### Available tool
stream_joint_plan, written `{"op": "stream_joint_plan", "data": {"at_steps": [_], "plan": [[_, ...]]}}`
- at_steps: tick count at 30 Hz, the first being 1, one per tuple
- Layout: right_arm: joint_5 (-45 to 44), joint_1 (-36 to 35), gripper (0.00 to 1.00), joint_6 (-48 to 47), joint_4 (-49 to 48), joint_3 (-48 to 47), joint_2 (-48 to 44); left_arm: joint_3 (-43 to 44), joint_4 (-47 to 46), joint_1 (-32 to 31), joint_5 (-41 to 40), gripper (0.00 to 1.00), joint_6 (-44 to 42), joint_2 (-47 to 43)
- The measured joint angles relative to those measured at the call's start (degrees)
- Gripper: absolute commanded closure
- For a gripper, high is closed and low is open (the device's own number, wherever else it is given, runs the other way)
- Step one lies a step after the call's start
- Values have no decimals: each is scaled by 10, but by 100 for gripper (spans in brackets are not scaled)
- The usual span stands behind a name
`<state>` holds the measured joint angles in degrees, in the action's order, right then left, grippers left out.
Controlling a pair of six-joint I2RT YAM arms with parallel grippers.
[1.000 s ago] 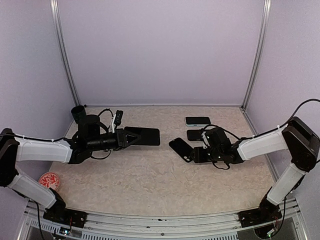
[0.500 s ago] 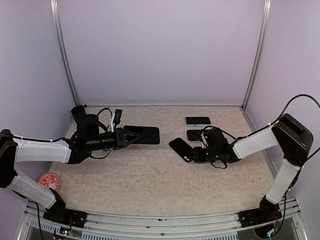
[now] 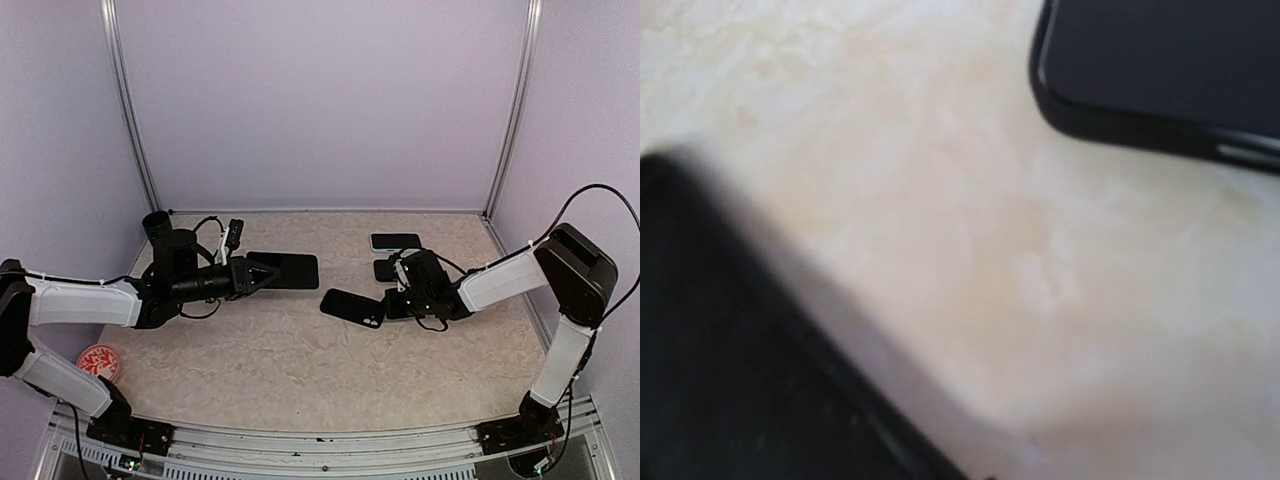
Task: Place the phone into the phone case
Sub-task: Move the phone case to the center of the board.
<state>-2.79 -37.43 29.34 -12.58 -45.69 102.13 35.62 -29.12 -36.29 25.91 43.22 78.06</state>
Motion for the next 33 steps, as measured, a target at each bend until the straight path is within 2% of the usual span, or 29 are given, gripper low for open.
{"op": "stream_joint_plan", "data": {"at_steps": [3, 10, 16, 18, 20, 33], "plan": [[7, 0, 93, -26, 3, -7, 1, 0, 0, 0, -1, 100, 0, -1], [88, 1, 94, -97, 3, -26, 5, 0, 0, 0, 0, 100, 0, -1], [125, 1, 80, -133, 4, -55, 13, 0, 0, 0, 1, 100, 1, -1], [122, 1, 73, -131, 8, -57, 12, 0, 1, 0, 1, 100, 1, -1], [117, 1, 72, -118, 17, -56, 9, 0, 2, 0, 0, 100, 1, -1], [74, -13, 71, -24, 32, -10, -19, 0, 6, 0, -13, 100, 1, -1]]}}
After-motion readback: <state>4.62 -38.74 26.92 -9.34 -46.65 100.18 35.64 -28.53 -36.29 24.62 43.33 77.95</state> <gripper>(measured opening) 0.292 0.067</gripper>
